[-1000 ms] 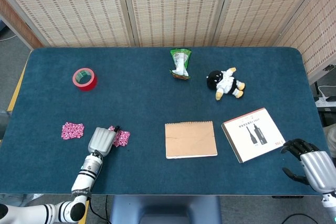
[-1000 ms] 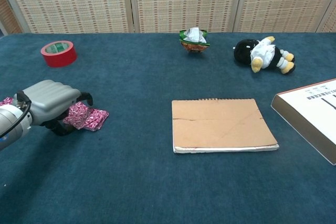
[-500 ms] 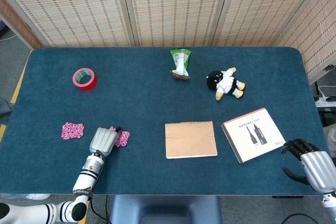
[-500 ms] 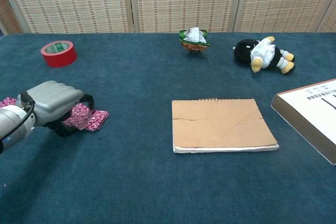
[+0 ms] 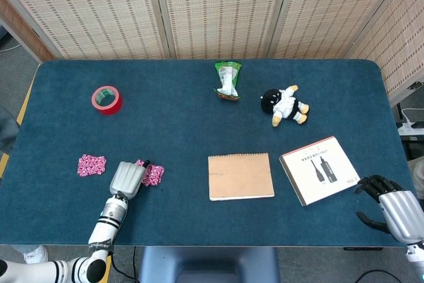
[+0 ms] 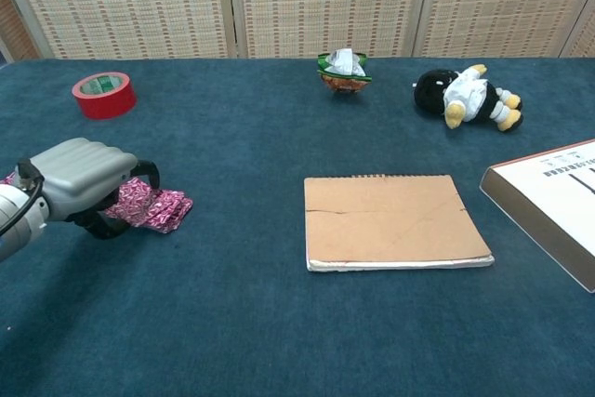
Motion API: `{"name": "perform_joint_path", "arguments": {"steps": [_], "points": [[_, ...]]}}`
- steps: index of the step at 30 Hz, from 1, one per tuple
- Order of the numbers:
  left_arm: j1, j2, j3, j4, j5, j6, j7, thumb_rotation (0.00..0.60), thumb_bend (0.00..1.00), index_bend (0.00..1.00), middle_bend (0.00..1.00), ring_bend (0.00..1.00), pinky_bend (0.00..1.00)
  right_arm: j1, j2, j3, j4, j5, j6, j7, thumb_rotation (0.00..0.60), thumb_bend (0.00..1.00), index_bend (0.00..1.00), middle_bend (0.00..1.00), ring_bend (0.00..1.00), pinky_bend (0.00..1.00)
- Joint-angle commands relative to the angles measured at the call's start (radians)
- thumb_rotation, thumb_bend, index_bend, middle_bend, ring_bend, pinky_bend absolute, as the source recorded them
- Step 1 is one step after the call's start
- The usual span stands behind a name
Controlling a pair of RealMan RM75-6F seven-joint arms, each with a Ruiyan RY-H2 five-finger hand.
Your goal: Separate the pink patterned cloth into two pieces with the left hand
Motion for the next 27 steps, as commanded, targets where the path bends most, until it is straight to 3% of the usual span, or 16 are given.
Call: {"name": "perform_joint_path", "arguments": {"steps": [1,4,13,27], "points": [[0.013,0.016,0.012,-0.013,0.012,0.013,-0.008,0.600,0.37,0.50,1.00,1.00,1.00,0.000,0.000,0.000,0.000,0.000,0.000,0.001,0.600,0.12,0.43,0.31,0.24,0.38],[0.056,0.072,0.050,-0.057,0.051,0.067,-0.019,0.600,0.37,0.50,1.00,1.00,1.00,0.002,0.001,0.001,-0.002,0.004,-0.003,0.001,0.600,0.12,0.43,0.31,0.24,0.38],[0.148,0.179,0.100,-0.086,0.091,0.131,-0.088,0.600,0.38,0.50,1.00,1.00,1.00,0.003,0.001,0.000,-0.006,0.005,-0.008,-0.005,0.600,0.12,0.43,0.31,0.24,0.38],[0.243,0.193,0.112,0.038,0.073,0.118,-0.192,0.600,0.38,0.50,1.00,1.00,1.00,0.002,-0.005,-0.001,-0.004,0.003,-0.008,-0.016,0.600,0.12,0.43,0.31,0.24,0.38]]}}
